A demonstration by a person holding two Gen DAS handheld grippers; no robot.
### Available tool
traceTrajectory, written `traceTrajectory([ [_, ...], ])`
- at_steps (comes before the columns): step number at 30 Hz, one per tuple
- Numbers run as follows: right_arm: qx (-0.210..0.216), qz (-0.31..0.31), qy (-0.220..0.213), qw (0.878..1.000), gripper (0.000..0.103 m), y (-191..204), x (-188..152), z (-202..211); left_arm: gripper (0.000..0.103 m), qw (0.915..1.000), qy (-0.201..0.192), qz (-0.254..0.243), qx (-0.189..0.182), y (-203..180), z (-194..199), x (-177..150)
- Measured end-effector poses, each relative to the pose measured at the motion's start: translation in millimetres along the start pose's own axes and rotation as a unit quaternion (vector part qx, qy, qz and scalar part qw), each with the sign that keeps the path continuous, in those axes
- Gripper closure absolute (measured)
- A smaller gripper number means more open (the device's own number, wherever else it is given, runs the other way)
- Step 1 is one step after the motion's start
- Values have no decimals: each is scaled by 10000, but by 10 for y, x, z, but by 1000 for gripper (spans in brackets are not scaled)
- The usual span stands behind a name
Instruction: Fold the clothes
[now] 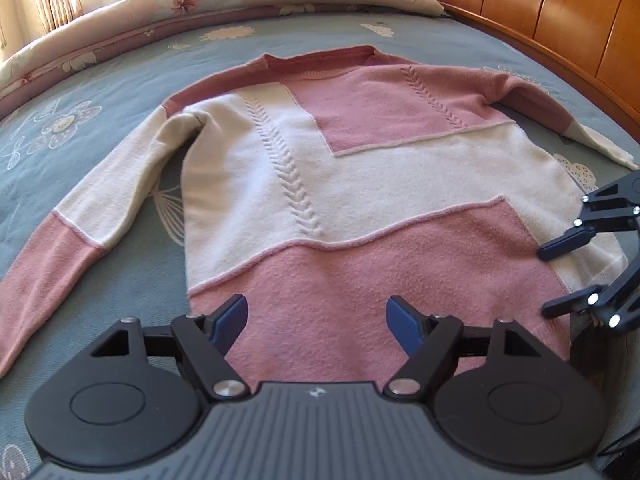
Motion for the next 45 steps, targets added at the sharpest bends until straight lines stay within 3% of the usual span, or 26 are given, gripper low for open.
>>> traceTrajectory([
  [4,-180,-161,-184,9995,42,-10,43,88,27,9997,-37,153,193,260,43,29],
  [6,-46,-247,-399,9989,41,5,105,106,30,9988,67,433,211,418,0,7],
  [7,10,-277,-456,9986,41,14,141,96,37,9978,134,605,217,500,-29,-10],
  [8,11,-271,-491,9984,41,21,169,89,54,9960,235,841,209,578,-72,-46],
  [10,29,-260,-527,9983,41,36,202,77,61,9906,411,1286,211,715,-150,-123],
  [15,54,-253,-519,9983,40,41,180,107,58,9853,627,1584,-121,674,-264,-320],
  [19,9,-364,-552,9978,39,5,183,88,45,9882,470,1458,44,533,-269,-298],
  [22,-64,-389,-537,9978,39,-7,169,58,46,9927,380,1084,375,372,-289,-259],
  [24,-129,-388,-520,9978,39,-12,156,39,61,9938,330,968,442,284,-278,-235],
  [27,-125,-444,-565,9973,39,-30,141,61,95,9939,321,941,469,224,-232,-191],
  [32,-175,-446,-703,9964,39,-56,141,155,94,9943,168,472,944,379,-12,-23],
  [37,-111,-397,-810,9959,39,-36,236,171,88,9948,590,557,621,540,-14,-58],
  [41,-26,-171,-861,9961,39,50,413,110,59,9966,194,759,248,509,133,62],
  [45,98,104,-897,9959,39,119,698,-121,54,9975,-140,685,-102,300,18,320],
])
Point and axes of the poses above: each gripper's, at about its wrist camera, not at the fingertips, and z roughly against the way its jaws point, y to its left, x to its top, the point moved 5 cm from there along -z, roughly the way its jaws point, and after that the axes turned 11 degrees about x, right-handed, at the moved point
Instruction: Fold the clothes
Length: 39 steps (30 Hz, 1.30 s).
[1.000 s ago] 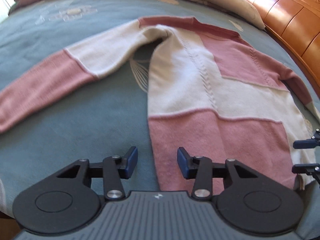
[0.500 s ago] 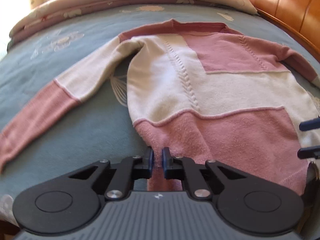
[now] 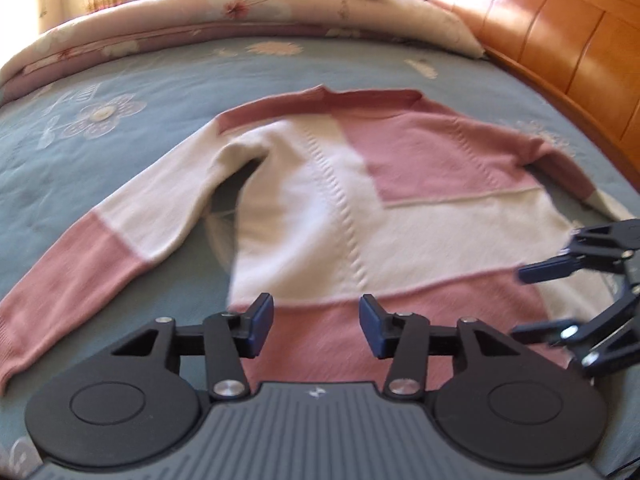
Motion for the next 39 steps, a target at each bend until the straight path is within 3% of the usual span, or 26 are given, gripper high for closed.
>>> traceTrajectory([
  [2,25,57,65,10000,38,-3,76,-177,49,9997,-85,-161,-141,-116,-192,34],
  [5,-75,25,347,9994,36,-34,-64,-283,51,9977,668,69,17,-137,-542,-147],
  [6,-108,116,414,9990,32,-10,-150,-246,49,9990,422,136,27,-146,-488,-214],
  [8,-175,297,545,9979,23,38,-322,-172,32,9988,443,158,-149,-239,-322,-413],
  [10,-177,371,670,9969,21,69,-476,-82,26,9977,584,-109,-341,-413,-166,-637],
  [12,-65,239,721,9971,20,49,-565,23,26,9945,592,-801,-314,-575,-77,-709],
  [13,7,125,742,9972,21,16,-559,60,26,9931,622,-914,-378,-587,-66,-662],
  [15,-39,-30,632,9980,21,-64,-463,140,26,9954,428,-662,-540,-475,-73,-398],
  [18,-167,-207,298,9992,21,-229,-266,224,26,9991,-72,-297,-296,-254,-197,141],
  [20,-227,-332,61,9992,21,-355,-132,271,26,9989,-279,-36,-388,-135,-382,464],
  [24,-410,-634,-239,9969,21,-675,39,321,26,9978,-136,263,-601,-48,-956,805],
  [25,-441,-714,-318,9960,21,-770,65,337,26,9977,-78,335,-586,-15,-1107,837],
  [27,-508,-847,-394,9943,21,-955,64,366,28,9989,-12,418,-192,126,-1359,862],
  [28,-627,-918,-427,9929,21,-1076,51,377,35,9988,39,478,36,211,-1471,866],
  [33,-1541,-1194,-678,9785,21,-1877,21,448,37,9994,-52,324,-127,350,-1608,889],
  [37,-1737,-1654,-576,9691,21,-2582,27,297,37,9997,-128,-64,-190,330,-1627,896],
  [39,-1662,-1567,-631,9715,22,-2707,55,251,39,9996,-140,-94,-238,372,-1633,911],
])
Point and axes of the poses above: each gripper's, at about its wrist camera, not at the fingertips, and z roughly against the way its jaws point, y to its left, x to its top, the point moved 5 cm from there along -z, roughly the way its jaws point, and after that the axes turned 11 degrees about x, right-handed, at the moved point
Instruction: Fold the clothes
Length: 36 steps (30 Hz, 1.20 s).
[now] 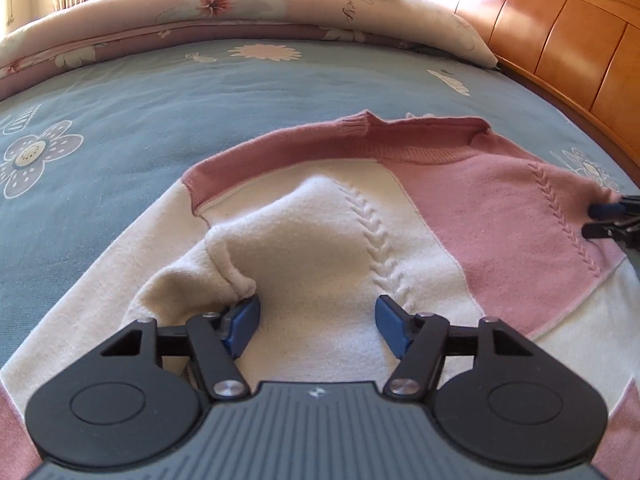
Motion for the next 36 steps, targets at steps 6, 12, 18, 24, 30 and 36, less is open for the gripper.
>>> traceTrajectory([
  [6,-276,289,273,9988,22,123,50,-12,41,9994,72,-285,201,-62,15,62],
  [12,158,440,276,9985,20,676,-88,463,33,9918,-159,-1244,265,-516,586,-128],
  [18,462,1146,667,9901,17,1463,-572,455,29,9796,-297,-1988,-7,-1158,1065,-622],
  [24,178,763,827,9935,6,1391,-1050,650,29,9881,21,-1524,192,-1050,1203,-1143],
  [30,-53,614,979,9933,5,1218,-1457,1074,22,9955,459,-778,277,-726,1387,-1438],
  [36,85,410,326,9986,5,1400,-1273,1258,22,9976,6,-634,272,-909,1611,-1179],
])
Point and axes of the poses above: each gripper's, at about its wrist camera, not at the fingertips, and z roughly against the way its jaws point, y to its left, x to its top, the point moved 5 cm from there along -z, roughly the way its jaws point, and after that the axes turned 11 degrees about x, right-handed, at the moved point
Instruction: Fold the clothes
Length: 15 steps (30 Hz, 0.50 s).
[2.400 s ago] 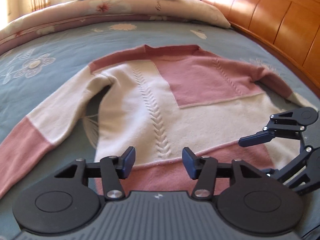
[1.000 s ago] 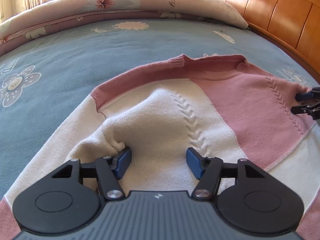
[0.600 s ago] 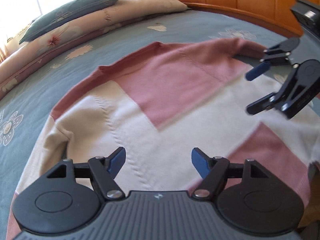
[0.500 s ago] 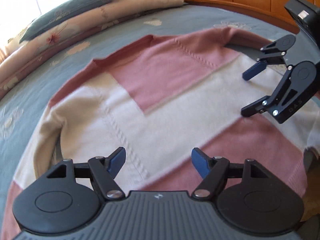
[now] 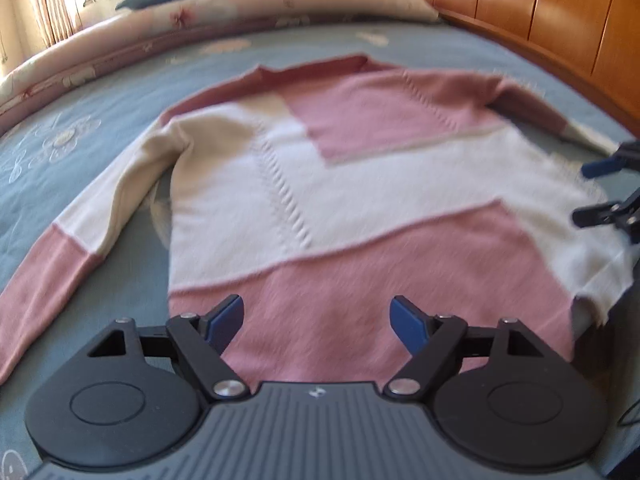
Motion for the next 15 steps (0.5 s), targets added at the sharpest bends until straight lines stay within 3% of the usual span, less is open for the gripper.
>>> traceTrajectory([
  [2,368,-291,-169,9988,6,52,35,-40,23,9999,-131,10,-39,-94,36,81],
  [5,814,-478,-4,9955,6,191,-76,-186,23,9996,-228,-19,-143,-211,82,131],
  [11,1149,-476,531,9908,0,437,-432,-98,23,9997,-150,-96,-184,-177,227,-3],
  [15,1016,-496,314,9931,0,393,-284,65,22,9984,-343,-180,-401,-296,252,14],
])
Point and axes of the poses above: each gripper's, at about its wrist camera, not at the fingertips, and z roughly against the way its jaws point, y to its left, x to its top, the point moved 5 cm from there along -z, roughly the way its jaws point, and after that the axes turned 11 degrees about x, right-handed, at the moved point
